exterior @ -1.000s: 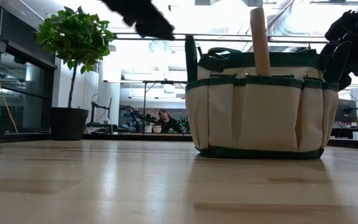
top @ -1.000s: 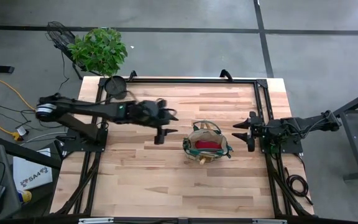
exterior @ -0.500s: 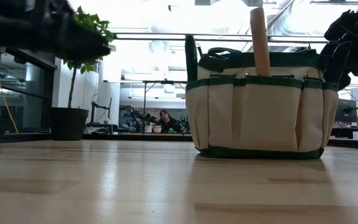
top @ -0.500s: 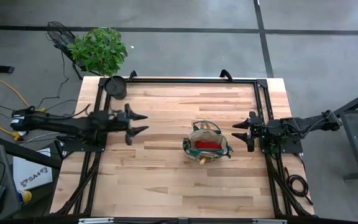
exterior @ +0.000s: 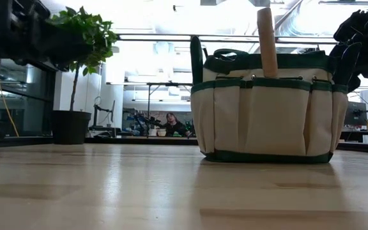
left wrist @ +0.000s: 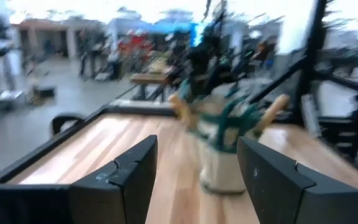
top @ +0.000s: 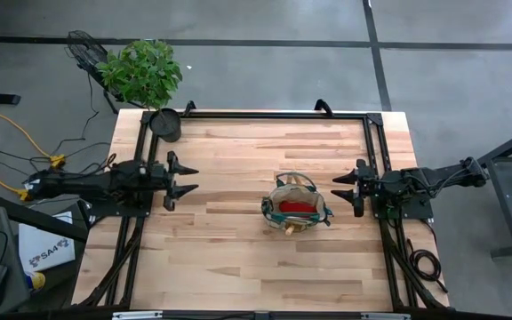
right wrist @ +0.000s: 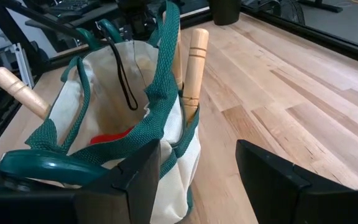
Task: Pick & Place Garden tools in Gardening bag
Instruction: Return to Home Position
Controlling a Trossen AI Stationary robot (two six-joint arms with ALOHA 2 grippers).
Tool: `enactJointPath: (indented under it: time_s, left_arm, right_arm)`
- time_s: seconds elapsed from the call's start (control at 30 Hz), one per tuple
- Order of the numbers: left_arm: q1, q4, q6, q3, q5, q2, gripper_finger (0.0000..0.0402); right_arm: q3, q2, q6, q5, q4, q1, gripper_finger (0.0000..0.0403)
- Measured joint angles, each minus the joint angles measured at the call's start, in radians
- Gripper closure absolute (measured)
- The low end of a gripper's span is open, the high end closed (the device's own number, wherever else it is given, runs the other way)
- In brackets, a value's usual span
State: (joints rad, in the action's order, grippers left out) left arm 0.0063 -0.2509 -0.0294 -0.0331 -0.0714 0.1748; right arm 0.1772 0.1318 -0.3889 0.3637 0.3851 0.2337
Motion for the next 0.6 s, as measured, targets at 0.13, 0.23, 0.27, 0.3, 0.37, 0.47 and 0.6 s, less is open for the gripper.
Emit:
enactJointPath:
  time_s: [0.13,0.23,0.27,0.3,0.37,0.47,0.6]
  left_arm:
    - [0.000,0.113,0.026,0.004,0.043,-0.129,0.0188]
    - [0.000,0.195,0.029,0.002,0.035,-0.171,0.0188]
    - [0.000,0.226,0.033,-0.002,0.030,-0.169,0.0188]
    - [0.000,0.252,0.041,-0.005,0.022,-0.168,0.0188]
    - [-0.001,0.269,0.030,-0.010,-0.006,-0.164,0.0188]
    - [0.000,0.293,-0.065,-0.015,-0.058,-0.166,0.0188]
    - [0.000,0.291,-0.080,-0.015,-0.061,-0.147,0.0188]
  right_arm:
    - [0.000,0.000,0.000,0.000,0.000,0.000,0.0202]
    - [0.000,0.000,0.000,0.000,0.000,0.000,0.0202]
    - [0.000,0.000,0.000,0.000,0.000,0.000,0.0202]
    - [0.000,0.000,0.000,0.000,-0.001,0.000,0.0202]
    - [0.000,0.000,0.000,0.000,0.000,0.000,0.0202]
    - [0.000,0.000,0.000,0.000,0.000,0.000,0.0202]
    - [0.000,0.000,0.000,-0.001,0.000,0.000,0.0202]
